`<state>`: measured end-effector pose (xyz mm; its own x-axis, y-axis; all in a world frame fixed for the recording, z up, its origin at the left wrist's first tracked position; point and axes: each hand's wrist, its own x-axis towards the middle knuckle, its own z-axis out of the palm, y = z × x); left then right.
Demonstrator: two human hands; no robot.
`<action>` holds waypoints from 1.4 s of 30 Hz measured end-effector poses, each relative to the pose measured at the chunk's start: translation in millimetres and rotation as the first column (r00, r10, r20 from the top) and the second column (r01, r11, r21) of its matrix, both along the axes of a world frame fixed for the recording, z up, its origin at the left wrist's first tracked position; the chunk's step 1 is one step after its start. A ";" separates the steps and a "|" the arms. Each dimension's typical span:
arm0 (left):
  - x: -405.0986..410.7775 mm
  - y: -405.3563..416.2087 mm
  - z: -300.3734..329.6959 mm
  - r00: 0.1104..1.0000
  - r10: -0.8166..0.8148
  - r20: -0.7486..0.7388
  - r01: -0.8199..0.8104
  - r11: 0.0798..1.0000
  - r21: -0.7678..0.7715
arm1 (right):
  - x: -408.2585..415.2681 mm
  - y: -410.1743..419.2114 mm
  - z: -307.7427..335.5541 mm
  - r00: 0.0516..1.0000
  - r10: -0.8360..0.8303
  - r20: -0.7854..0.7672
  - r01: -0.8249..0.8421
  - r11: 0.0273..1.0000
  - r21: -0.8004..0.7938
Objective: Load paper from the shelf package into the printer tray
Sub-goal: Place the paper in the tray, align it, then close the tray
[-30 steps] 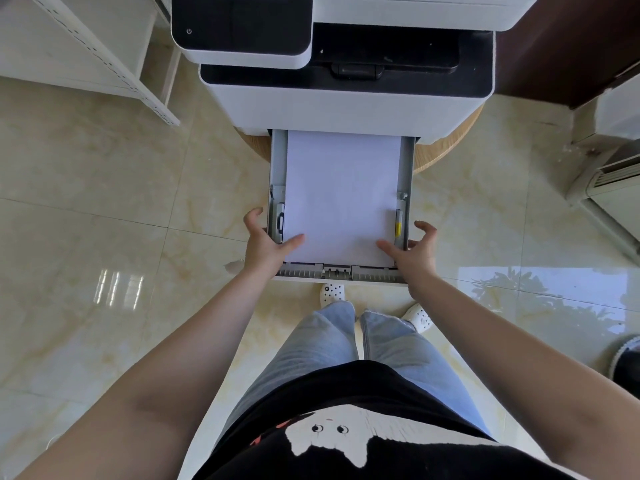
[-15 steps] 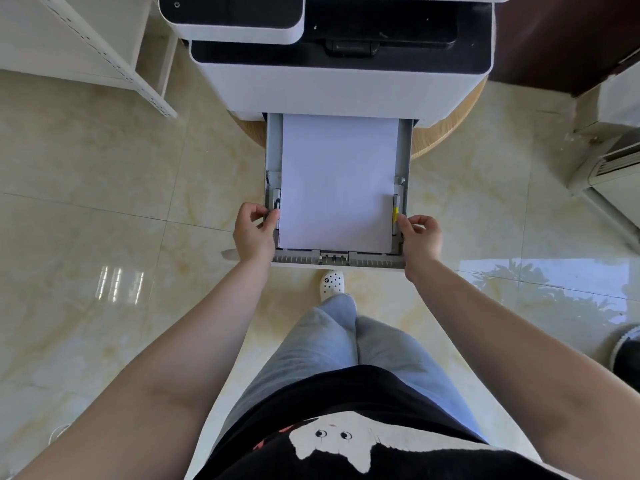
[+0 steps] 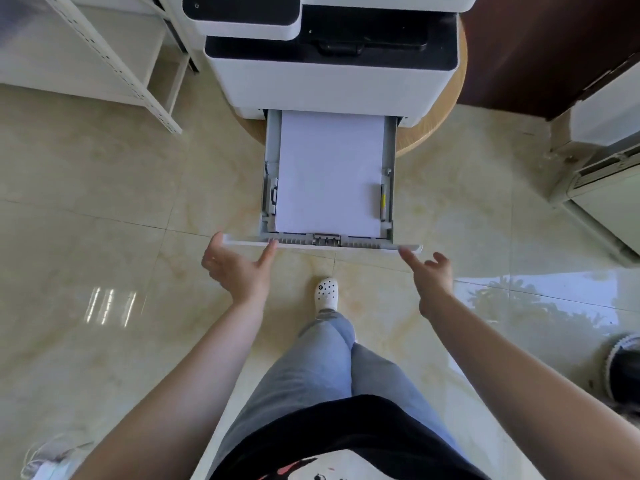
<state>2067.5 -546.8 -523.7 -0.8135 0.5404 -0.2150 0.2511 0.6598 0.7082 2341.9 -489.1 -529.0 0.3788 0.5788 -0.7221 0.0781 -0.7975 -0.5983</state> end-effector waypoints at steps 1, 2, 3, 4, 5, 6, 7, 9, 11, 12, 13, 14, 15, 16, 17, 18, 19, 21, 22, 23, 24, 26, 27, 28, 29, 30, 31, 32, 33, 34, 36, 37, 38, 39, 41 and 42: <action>7.6 -7.8 -4.1 0.987 0.063 0.146 -0.065 0.998 0.009 | -2.9 -9.3 -4.6 0.994 -0.038 -0.103 0.033 0.998 -0.054; 14.7 -13.3 -9.4 0.942 0.117 0.316 -0.117 0.993 -0.020 | -6.9 -16.6 -9.4 0.972 -0.083 -0.218 0.065 0.994 -0.089; 20.3 -15.9 -15.1 0.874 0.148 0.464 -0.133 0.989 -0.065 | -11.9 -21.6 -13.9 0.938 -0.126 -0.322 0.098 0.990 -0.102; 24.5 -16.1 -20.6 0.796 0.149 0.587 -0.120 0.989 -0.089 | -17.7 -24.2 -18.2 0.904 -0.156 -0.397 0.128 0.987 -0.096; 27.0 -14.2 -26.9 0.707 0.139 0.693 -0.113 0.990 -0.083 | -23.4 -24.4 -22.3 0.876 -0.173 -0.450 0.154 0.985 -0.080; 28.3 -10.5 -33.0 0.625 0.123 0.771 -0.125 0.991 -0.057 | -29.0 -23.1 -25.7 0.850 -0.183 -0.494 0.177 0.983 -0.059; 28.0 -6.1 -38.9 0.567 0.106 0.817 -0.141 0.990 -0.030 | -34.3 -21.1 -28.9 0.827 -0.184 -0.532 0.193 0.980 -0.039; 27.1 1.4 -49.0 0.504 0.071 0.861 -0.151 0.988 0.007 | -43.0 -16.9 -35.0 0.791 -0.176 -0.587 0.213 0.977 -0.005; 26.4 5.3 -56.7 0.456 0.027 0.890 -0.171 0.984 0.058 | -48.4 -13.1 -40.0 0.774 -0.155 -0.614 0.209 0.978 0.018; 26.3 6.4 -60.6 0.444 0.006 0.896 -0.194 0.977 0.090 | -50.2 -11.8 -42.3 0.768 -0.155 -0.621 0.219 0.975 0.028; 25.8 7.3 -64.0 0.444 -0.011 0.896 -0.211 0.971 0.116 | -51.6 -10.9 -43.1 0.761 -0.165 -0.627 0.241 0.970 0.038; 24.8 8.1 -66.4 0.448 -0.024 0.894 -0.216 0.967 0.134 | -53.2 -10.2 -42.4 0.754 -0.179 -0.632 0.266 0.963 0.046; 23.6 8.6 -67.9 0.455 -0.038 0.890 -0.210 0.966 0.149 | -54.2 -9.7 -41.4 0.752 -0.189 -0.631 0.286 0.957 0.054; 22.3 9.1 -69.1 0.466 -0.054 0.883 -0.200 0.966 0.165 | -55.3 -9.5 -40.7 0.758 -0.193 -0.624 0.295 0.953 0.064; 21.0 9.2 -69.4 0.480 -0.069 0.874 -0.192 0.964 0.182 | -56.0 -9.7 -39.8 0.765 -0.190 -0.615 0.296 0.952 0.074; 20.3 9.5 -68.3 0.492 -0.080 0.867 -0.196 0.960 0.200 | -57.0 -9.6 -38.4 0.769 -0.186 -0.612 0.296 0.952 0.082; 20.0 11.1 -65.5 0.501 -0.082 0.862 -0.211 0.954 0.213 | -58.1 -8.4 -36.1 0.769 -0.184 -0.613 0.299 0.950 0.090; 20.1 19.6 -56.7 0.524 -0.076 0.849 -0.236 0.944 0.230 | -59.6 -0.7 -31.3 0.767 -0.182 -0.615 0.314 0.943 0.112; 20.4 26.5 -51.6 0.532 -0.078 0.843 -0.242 0.940 0.239 | -60.7 5.4 -28.2 0.766 -0.183 -0.616 0.322 0.939 0.121; 20.3 34.6 -46.7 0.544 -0.082 0.835 -0.237 0.940 0.247 | -62.0 12.7 -24.7 0.764 -0.188 -0.618 0.332 0.935 0.127; 20.0 43.9 -42.2 0.559 -0.086 0.825 -0.224 0.942 0.250 | -63.8 20.9 -21.9 0.761 -0.195 -0.619 0.343 0.930 0.130; 18.0 63.3 -34.8 0.585 -0.088 0.806 -0.204 0.946 0.252 | -68.5 38.4 -17.8 0.760 -0.206 -0.616 0.358 0.924 0.133; 16.4 72.8 -33.0 0.591 -0.092 0.802 -0.203 0.945 0.258 | -71.2 46.9 -16.6 0.765 -0.207 -0.610 0.359 0.923 0.137; 14.6 82.2 -32.4 0.597 -0.097 0.797 -0.204 0.942 0.268 | -74.0 55.4 -16.2 0.773 -0.205 -0.600 0.356 0.924 0.142; 13.0 91.1 -32.1 0.606 -0.102 0.789 -0.200 0.941 0.275 | -76.2 64.0 -16.1 0.785 -0.200 -0.587 0.347 0.926 0.150; 11.3 99.7 -32.5 0.620 -0.105 0.777 -0.186 0.943 0.276 | -77.9 72.8 -16.6 0.801 -0.191 -0.568 0.333 0.930 0.157; 9.6 107.9 -34.0 0.638 -0.110 0.762 -0.166 0.947 0.276 | -78.4 82.0 -17.5 0.822 -0.175 -0.543 0.308 0.937 0.164; 7.9 116.3 -36.0 0.660 -0.116 0.742 -0.144 0.950 0.277 | -78.6 91.5 -18.8 0.849 -0.150 -0.506 0.270 0.948 0.171; 5.9 124.9 -37.7 0.686 -0.119 0.718 -0.126 0.953 0.277 | -78.4 101.2 -20.1 0.882 -0.116 -0.457 0.218 0.960 0.176; 3.5 134.8 -39.2 0.715 -0.115 0.690 -0.109 0.956 0.273 | -78.1 111.1 -21.4 0.914 -0.074 -0.399 0.158 0.970 0.183; -3.0 156.2 -40.2 0.781 -0.105 0.616 -0.064 0.967 0.245 | -77.6 131.3 -23.3 0.964 0.030 -0.264 0.027 0.977 0.211; -6.7 166.6 -39.9 0.808 -0.107 0.580 -0.034 0.973 0.227 | -77.2 141.0 -23.7 0.979 0.095 -0.179 -0.052 0.972 0.228; -9.4 175.6 -39.6 0.827 -0.118 0.549 -0.001 0.977 0.212 | -77.2 150.3 -23.7 0.983 0.165 -0.083 -0.142 0.962 0.235; -10.4 182.7 -39.7 0.841 -0.139 0.523 0.038 0.979 0.200 | -77.2 159.2 -22.6 0.972 0.233 0.013 -0.230 0.946 0.229; -9.4 190.9 -41.0 0.883 -0.191 0.428 0.133 0.978 0.163 | -78.5 175.9 -19.8 0.928 0.334 0.165 -0.363 0.911 0.196; -8.7 192.9 -42.2 0.918 -0.200 0.344 0.160 0.977 0.140 | -79.9 183.3 -18.1 0.907 0.359 0.218 -0.399 0.900 0.178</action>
